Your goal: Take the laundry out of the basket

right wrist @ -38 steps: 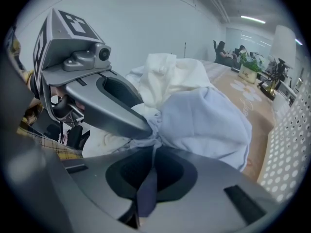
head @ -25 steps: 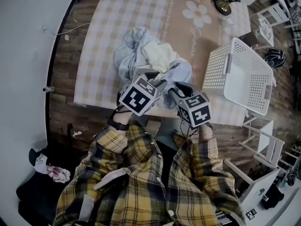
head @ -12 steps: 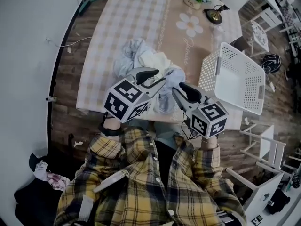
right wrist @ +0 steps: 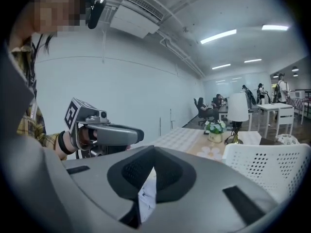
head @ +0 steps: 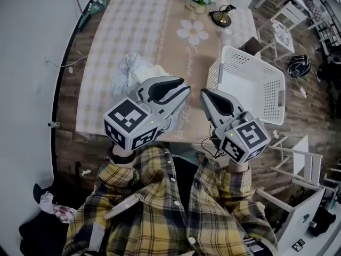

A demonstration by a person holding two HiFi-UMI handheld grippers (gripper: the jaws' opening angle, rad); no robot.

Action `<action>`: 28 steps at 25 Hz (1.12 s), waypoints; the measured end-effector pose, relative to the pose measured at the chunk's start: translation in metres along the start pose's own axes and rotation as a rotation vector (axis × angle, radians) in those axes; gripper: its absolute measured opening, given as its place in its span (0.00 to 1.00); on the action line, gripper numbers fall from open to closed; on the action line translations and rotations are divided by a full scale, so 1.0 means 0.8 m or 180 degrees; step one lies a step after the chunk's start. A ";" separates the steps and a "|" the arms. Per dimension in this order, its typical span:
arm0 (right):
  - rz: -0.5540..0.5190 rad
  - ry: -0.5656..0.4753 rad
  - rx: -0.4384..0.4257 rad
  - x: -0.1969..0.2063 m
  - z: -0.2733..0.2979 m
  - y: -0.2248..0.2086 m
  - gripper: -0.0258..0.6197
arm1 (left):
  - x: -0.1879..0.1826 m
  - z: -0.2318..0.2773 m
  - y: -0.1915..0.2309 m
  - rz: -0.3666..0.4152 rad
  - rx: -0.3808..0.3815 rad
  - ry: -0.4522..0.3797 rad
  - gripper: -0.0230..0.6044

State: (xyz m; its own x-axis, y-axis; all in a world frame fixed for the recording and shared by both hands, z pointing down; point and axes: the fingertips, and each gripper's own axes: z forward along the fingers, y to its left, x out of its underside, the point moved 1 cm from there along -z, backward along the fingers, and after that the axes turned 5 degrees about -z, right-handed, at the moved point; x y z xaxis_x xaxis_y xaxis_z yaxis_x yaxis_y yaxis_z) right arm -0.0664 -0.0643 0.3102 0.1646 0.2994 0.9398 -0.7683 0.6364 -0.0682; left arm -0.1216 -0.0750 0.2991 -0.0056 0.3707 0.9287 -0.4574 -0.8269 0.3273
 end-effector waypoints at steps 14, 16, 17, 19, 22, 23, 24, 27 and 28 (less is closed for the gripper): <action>0.0012 -0.0500 0.0080 -0.043 -0.095 -0.057 0.05 | -0.040 0.056 -0.089 0.0230 0.0088 -0.0287 0.06; -0.0028 -0.0502 0.0097 -0.043 -0.101 -0.061 0.05 | -0.036 0.058 -0.093 0.0221 0.0081 -0.0288 0.06; -0.0054 -0.0482 0.0095 -0.043 -0.104 -0.062 0.05 | -0.035 0.058 -0.094 0.0216 0.0078 -0.0290 0.06; -0.0088 -0.0450 0.0064 -0.044 -0.109 -0.061 0.05 | -0.031 0.058 -0.096 0.0209 0.0067 -0.0298 0.06; -0.0110 -0.0440 0.0034 -0.045 -0.118 -0.064 0.05 | -0.030 0.057 -0.099 0.0236 0.0030 -0.0309 0.06; -0.0117 -0.0433 0.0041 -0.045 -0.122 -0.067 0.05 | -0.031 0.057 -0.101 0.0248 0.0021 -0.0315 0.06; -0.0131 -0.0418 0.0059 -0.044 -0.126 -0.069 0.05 | -0.032 0.058 -0.103 0.0260 0.0013 -0.0322 0.06; -0.0176 -0.0366 0.0124 -0.041 -0.136 -0.075 0.05 | -0.034 0.056 -0.105 0.0277 -0.0019 -0.0339 0.06; -0.0173 -0.0356 0.0128 -0.040 -0.137 -0.076 0.05 | -0.033 0.055 -0.105 0.0274 -0.0024 -0.0341 0.06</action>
State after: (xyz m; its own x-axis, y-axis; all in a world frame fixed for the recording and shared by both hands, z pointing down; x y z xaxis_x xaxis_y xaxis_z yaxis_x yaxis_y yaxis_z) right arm 0.0429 -0.0342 0.2477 0.1384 0.1826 0.9734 -0.7848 0.6198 -0.0047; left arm -0.0441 -0.0340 0.2545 0.0497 0.2509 0.9667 -0.4660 -0.8503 0.2447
